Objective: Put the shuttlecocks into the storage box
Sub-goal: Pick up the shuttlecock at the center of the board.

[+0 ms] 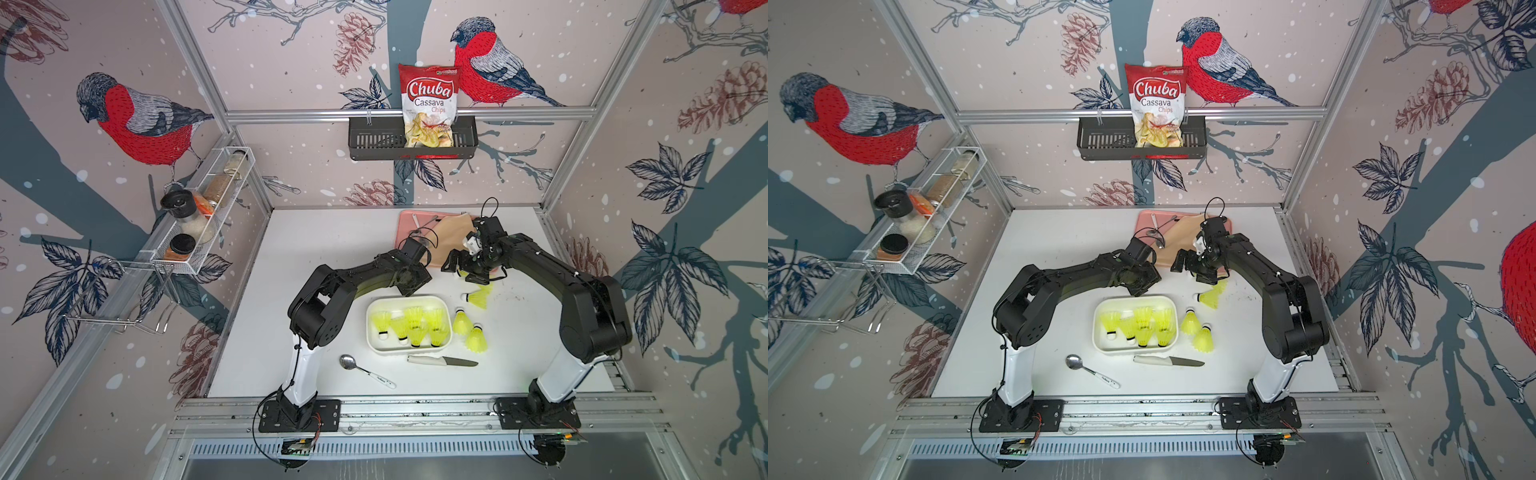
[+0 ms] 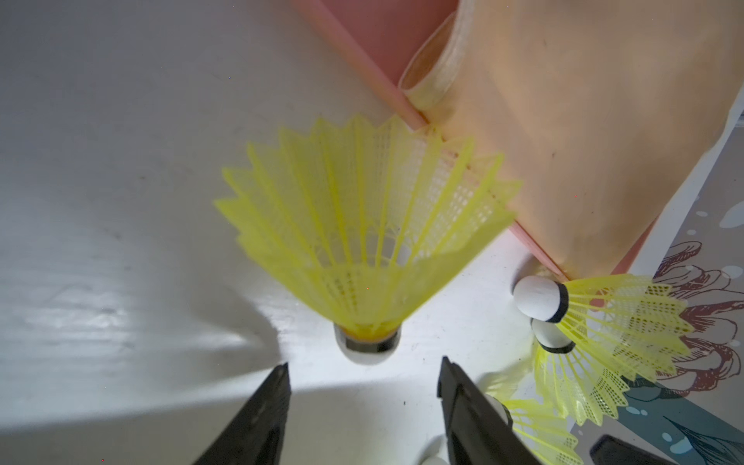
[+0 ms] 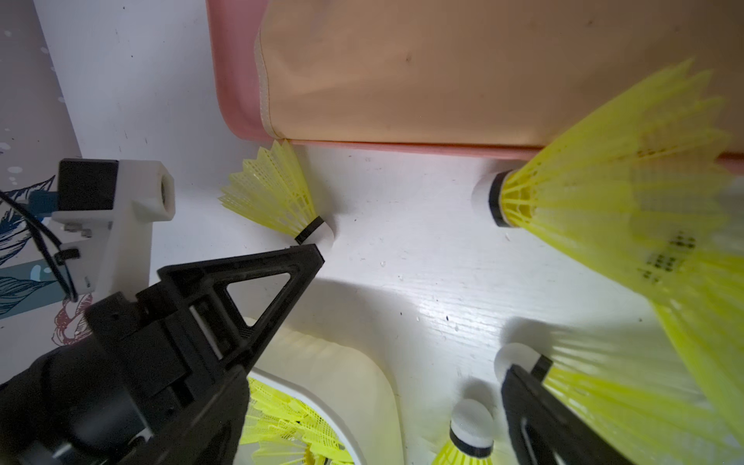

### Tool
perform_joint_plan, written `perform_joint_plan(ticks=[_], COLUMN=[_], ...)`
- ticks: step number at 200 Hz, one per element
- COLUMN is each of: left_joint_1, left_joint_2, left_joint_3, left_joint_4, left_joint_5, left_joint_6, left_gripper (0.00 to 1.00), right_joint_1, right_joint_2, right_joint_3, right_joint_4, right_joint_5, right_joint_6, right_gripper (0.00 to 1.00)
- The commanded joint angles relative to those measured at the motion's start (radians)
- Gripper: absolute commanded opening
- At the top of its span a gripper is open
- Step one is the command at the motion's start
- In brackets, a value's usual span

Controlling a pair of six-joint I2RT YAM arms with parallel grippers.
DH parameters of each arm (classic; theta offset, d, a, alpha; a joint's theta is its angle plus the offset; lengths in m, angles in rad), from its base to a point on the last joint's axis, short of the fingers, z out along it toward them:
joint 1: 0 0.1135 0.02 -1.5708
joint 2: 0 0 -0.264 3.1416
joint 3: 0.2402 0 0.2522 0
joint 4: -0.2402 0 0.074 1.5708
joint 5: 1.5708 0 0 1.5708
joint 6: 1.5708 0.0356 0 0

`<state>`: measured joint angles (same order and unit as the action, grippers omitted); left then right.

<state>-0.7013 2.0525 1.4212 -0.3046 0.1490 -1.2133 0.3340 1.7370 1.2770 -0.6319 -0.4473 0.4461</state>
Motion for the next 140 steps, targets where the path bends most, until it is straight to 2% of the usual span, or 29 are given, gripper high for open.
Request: perform_joint_plan(ticks=[1, 25, 30, 37, 105, 112, 132, 136, 140], left_joint_1=[-0.006, -0.012, -0.012, -0.012, -0.012, -0.012, -0.013, -0.014, -0.014], left_joint_2=[0.017, 0.031, 0.033, 0.036, 0.085, 0.086, 0.083, 0.081, 0.079], left_joint_3=[0.019, 0.044, 0.047, 0.053, 0.096, 0.096, 0.094, 0.093, 0.091], left_joint_4=[-0.027, -0.056, -0.058, -0.064, -0.08, -0.078, -0.082, -0.081, -0.08], left_joint_5=[-0.046, -0.094, -0.103, -0.117, -0.146, -0.146, -0.156, -0.158, -0.159], left_joint_6=[-0.01, -0.003, 0.001, 0.004, 0.033, 0.038, 0.046, 0.049, 0.05], left_gripper=[0.54, 0.51, 0.46, 0.44, 0.4, 0.33, 0.3, 0.23, 0.21], right_joint_1=[0.001, 0.001, 0.002, 0.003, 0.005, 0.004, 0.006, 0.006, 0.006], right_joint_2=[-0.002, -0.011, -0.013, -0.014, -0.03, -0.029, -0.031, -0.032, -0.032], right_joint_3=[-0.005, -0.023, -0.025, -0.028, -0.039, -0.04, -0.043, -0.044, -0.044], right_joint_4=[0.031, 0.041, 0.042, 0.042, 0.051, 0.053, 0.053, 0.053, 0.054], right_joint_5=[-0.024, -0.03, -0.031, -0.031, -0.041, -0.039, -0.04, -0.041, -0.042], right_joint_6=[0.014, 0.018, 0.017, 0.017, 0.026, 0.026, 0.03, 0.03, 0.029], right_gripper=[0.98, 0.98, 0.98, 0.98, 0.98, 0.98, 0.98, 0.98, 0.98])
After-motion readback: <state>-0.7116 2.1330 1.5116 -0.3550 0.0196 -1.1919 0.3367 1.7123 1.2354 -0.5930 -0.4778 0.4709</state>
